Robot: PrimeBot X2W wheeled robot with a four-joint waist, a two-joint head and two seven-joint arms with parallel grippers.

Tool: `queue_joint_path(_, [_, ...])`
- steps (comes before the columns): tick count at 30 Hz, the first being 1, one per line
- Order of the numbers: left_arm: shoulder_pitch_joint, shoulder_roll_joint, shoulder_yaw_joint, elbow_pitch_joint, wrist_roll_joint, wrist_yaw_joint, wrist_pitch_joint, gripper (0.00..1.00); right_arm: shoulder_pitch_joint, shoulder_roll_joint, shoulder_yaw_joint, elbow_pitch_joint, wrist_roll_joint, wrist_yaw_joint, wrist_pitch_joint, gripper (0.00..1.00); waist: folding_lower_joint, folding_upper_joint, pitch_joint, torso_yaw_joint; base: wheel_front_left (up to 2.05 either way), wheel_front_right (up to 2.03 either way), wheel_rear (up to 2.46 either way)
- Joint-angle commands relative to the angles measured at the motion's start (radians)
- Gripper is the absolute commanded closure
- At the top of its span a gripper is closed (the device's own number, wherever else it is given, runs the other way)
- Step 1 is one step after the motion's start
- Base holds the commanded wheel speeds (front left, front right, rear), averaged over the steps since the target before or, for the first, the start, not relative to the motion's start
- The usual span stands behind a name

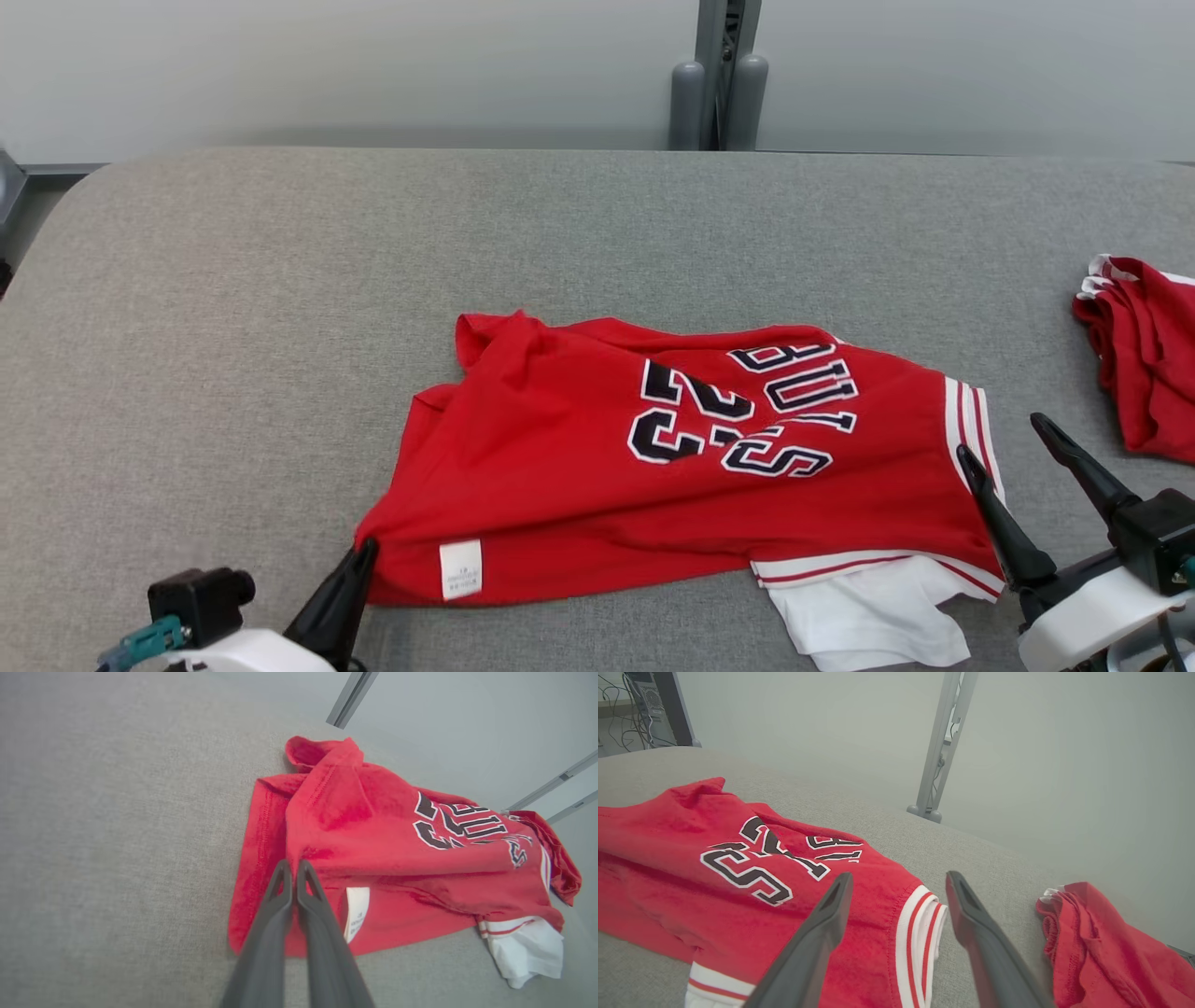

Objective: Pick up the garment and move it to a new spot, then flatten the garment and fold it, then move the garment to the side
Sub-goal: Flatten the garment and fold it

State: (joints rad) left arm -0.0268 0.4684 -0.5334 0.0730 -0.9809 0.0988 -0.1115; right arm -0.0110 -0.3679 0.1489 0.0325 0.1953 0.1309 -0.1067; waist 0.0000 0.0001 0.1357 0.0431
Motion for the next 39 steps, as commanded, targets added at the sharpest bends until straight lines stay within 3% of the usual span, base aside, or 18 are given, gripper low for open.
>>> queue_joint_path(1, [0.019,0.012,0.005,-0.007,-0.010,-0.002,0.005,1.00,0.009,-0.003,0.002,0.001,0.007,0.000,0.003,0.00,0.0000,-0.0001,-0.004,0.006,0.00,0.00,0.00])
queue_joint_path(16, [0.112,0.040,0.011,0.092,-0.065,-0.001,0.033,1.00,0.043,0.002,0.017,0.014,0.021,0.000,0.016,0.00,0.0000,-0.0001,-0.009,-0.019,0.00,0.00,0.00])
queue_joint_path(24, [0.089,0.023,-0.005,0.195,-0.066,-0.002,0.045,1.00,0.029,0.002,0.013,0.019,0.022,0.000,0.022,0.00,0.0000,-0.0001,-0.008,-0.027,0.00,0.00,0.00])
queue_joint_path(26, [0.084,0.023,-0.011,0.217,-0.060,-0.007,0.050,0.58,0.024,-0.004,0.006,0.017,0.021,0.000,0.022,0.00,0.0000,-0.0001,-0.007,-0.027,0.00,0.00,0.00])
queue_joint_path(27, [0.084,0.023,-0.011,0.220,-0.060,-0.005,0.049,0.16,0.022,-0.005,0.002,0.016,0.021,0.000,0.022,0.00,0.0000,-0.0001,-0.007,-0.026,0.00,0.00,0.00])
queue_joint_path(28, [0.084,0.027,-0.010,0.223,-0.061,-0.008,0.050,0.00,0.021,-0.007,-0.001,0.014,0.020,0.000,0.022,0.00,0.0000,-0.0001,-0.007,-0.025,0.00,0.00,0.00])
queue_joint_path(33, [0.072,0.046,0.001,0.211,-0.054,-0.009,0.043,0.00,0.021,-0.010,-0.018,0.005,0.014,0.000,0.023,0.00,0.0000,-0.0001,-0.008,-0.021,0.00,0.00,0.00])
queue_joint_path(39, [0.043,0.084,0.025,0.130,-0.030,0.021,0.029,0.00,0.013,-0.013,-0.027,-0.005,0.012,0.000,0.021,0.00,0.0000,-0.0001,-0.009,-0.023,0.00,0.00,0.00])
